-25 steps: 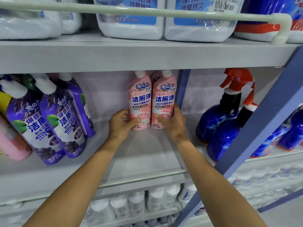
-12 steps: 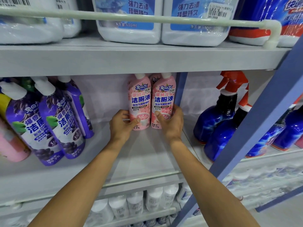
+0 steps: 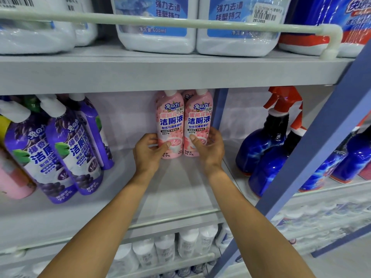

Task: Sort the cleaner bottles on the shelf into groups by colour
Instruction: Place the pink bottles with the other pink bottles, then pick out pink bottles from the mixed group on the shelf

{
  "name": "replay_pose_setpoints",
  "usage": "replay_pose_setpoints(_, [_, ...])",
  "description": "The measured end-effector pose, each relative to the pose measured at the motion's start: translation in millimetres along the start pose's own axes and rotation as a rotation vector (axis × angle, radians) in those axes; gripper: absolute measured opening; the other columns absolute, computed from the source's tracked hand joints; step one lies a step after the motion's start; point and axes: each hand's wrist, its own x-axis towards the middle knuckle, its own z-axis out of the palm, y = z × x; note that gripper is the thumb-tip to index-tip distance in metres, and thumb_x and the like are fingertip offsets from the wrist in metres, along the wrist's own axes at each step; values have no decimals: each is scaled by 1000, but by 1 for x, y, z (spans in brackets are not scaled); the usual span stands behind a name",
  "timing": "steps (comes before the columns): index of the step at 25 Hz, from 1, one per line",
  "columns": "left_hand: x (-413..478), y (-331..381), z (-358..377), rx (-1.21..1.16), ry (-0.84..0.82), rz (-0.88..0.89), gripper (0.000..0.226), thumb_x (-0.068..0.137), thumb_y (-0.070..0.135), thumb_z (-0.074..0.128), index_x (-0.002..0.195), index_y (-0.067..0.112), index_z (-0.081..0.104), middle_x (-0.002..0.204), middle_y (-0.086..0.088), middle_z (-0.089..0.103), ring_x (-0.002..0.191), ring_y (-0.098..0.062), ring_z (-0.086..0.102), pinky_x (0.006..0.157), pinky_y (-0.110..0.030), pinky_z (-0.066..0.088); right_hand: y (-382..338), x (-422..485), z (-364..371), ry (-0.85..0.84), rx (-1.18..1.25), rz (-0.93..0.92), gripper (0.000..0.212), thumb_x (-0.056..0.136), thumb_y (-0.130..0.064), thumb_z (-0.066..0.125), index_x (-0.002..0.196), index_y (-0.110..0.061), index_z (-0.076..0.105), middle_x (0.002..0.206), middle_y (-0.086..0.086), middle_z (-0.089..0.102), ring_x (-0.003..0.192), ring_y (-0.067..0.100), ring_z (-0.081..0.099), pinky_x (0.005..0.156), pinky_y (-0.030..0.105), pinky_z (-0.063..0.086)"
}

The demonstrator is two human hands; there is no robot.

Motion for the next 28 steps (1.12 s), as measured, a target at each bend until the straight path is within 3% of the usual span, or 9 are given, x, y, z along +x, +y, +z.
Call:
replay_pose_setpoints(7, [-5,5,2,-80,43,-66,33,75,-2,84,105,1,70,90,-6,72,68,8,66,63,-13,54,-6,-5,-3,-31,85,38,61,81,-4,84,134,-11,56,119,4,73,101,13,74,79,27,63])
replay_pose_setpoints(10, [-11,15,-3,-138,35,-119,37,72,-2,85,105,3,69,94,-11,73,76,-3,70,66,-19,57,-10,-6,-9,-64,133,65,60,81,6,80,135,-5,56,124,12,71,110,23,71,80,26,62])
replay_pose_setpoints(13, [-22,30,-25,-190,2,-156,48,69,4,89,110,14,67,108,-10,72,95,-20,71,81,-33,60,-16,-25,-15,-31,129,78,62,79,1,84,134,-9,58,124,6,72,112,19,70,96,41,59])
replay_pose_setpoints(15, [-35,43,-48,-205,14,-162,55,71,2,88,120,12,64,116,-10,69,105,-22,69,89,-35,59,-22,-50,-17,-100,174,90,63,82,-4,82,138,-16,56,130,3,68,118,17,67,102,43,55])
replay_pose_setpoints(19, [-72,63,-121,-239,48,-110,62,73,-11,82,127,9,60,120,-13,68,108,-25,68,83,-24,60,-37,-109,10,-274,321,115,64,84,-2,79,140,-24,57,134,-1,66,122,19,64,102,43,55])
replay_pose_setpoints(22, [-102,74,-190,-191,88,-61,63,68,-3,87,121,19,62,117,-8,71,104,-20,70,88,-27,58,-44,-152,56,-450,325,104,61,84,-4,79,134,-31,59,134,-4,65,119,13,65,103,43,54])
replay_pose_setpoints(28, [-132,95,-361,-105,420,-36,58,75,-2,84,127,11,61,118,-11,71,100,-17,69,94,-36,57,-60,-225,149,-708,299,101,58,86,-8,79,138,-23,58,132,-3,65,120,17,66,103,48,54])
